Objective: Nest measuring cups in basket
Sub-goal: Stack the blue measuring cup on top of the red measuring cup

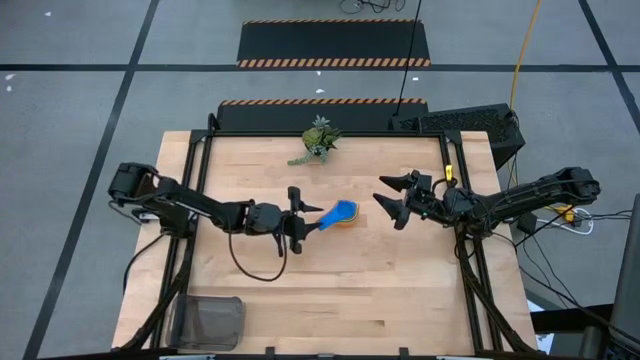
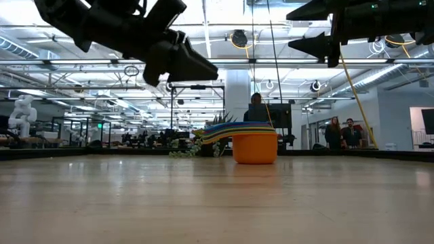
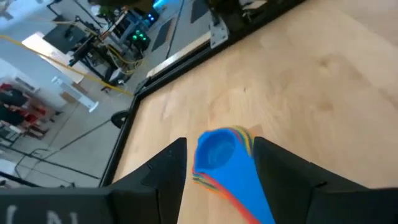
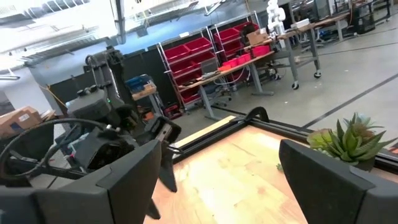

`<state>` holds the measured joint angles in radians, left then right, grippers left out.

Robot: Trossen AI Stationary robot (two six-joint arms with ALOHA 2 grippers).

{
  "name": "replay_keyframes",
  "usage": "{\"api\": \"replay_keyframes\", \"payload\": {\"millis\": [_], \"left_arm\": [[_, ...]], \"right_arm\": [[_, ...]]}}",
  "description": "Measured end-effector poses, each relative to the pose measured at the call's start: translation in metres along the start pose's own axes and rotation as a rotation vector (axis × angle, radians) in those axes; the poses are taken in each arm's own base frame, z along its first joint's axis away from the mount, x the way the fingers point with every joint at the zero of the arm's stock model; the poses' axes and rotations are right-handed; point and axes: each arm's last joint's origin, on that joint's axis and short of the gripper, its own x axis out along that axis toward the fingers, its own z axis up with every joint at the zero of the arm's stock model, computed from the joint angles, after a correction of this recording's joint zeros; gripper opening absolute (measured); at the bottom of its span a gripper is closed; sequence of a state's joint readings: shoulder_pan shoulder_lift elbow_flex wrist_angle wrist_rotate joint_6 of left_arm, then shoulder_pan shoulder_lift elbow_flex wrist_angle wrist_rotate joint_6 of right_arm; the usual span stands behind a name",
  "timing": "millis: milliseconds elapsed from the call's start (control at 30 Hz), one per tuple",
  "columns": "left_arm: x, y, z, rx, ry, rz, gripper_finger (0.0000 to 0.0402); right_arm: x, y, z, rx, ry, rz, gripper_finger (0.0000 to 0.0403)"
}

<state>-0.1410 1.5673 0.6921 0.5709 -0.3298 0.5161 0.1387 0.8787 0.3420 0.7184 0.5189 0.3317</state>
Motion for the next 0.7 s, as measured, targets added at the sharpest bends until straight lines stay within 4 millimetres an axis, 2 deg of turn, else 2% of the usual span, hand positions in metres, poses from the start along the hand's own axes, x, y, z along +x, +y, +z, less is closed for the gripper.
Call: {"api": "replay_keyframes", "payload": {"millis": [200, 300, 433, 567, 700], "left_arm": [[-0.003, -0.011, 0.002, 0.015, 0.006, -0.041, 0.018], [-0.005, -0.016, 0.002, -0.043, 0.045, -0.019, 0.0187], [-0.006, -0.016, 0.004, -0.226, 0.043, 0.027, 0.0206], [-0.003, -0.019, 0.0, -0.537, 0.058, 0.056, 0.0234], [0.002, -0.03, -0.006, -0.615, 0.081, 0.051, 0.0277]], "right_arm": [[0.0, -0.001, -0.003, -0.027, 0.024, -0.009, 0.0318], [0.0, -0.002, -0.005, -0.088, 0.044, -0.014, 0.0318], [0.001, -0.003, -0.01, -0.133, 0.073, -0.027, 0.0318], [0.004, -0.005, -0.012, -0.145, 0.083, -0.047, 0.0318], [0.006, -0.007, -0.013, -0.147, 0.084, -0.061, 0.0318]]}}
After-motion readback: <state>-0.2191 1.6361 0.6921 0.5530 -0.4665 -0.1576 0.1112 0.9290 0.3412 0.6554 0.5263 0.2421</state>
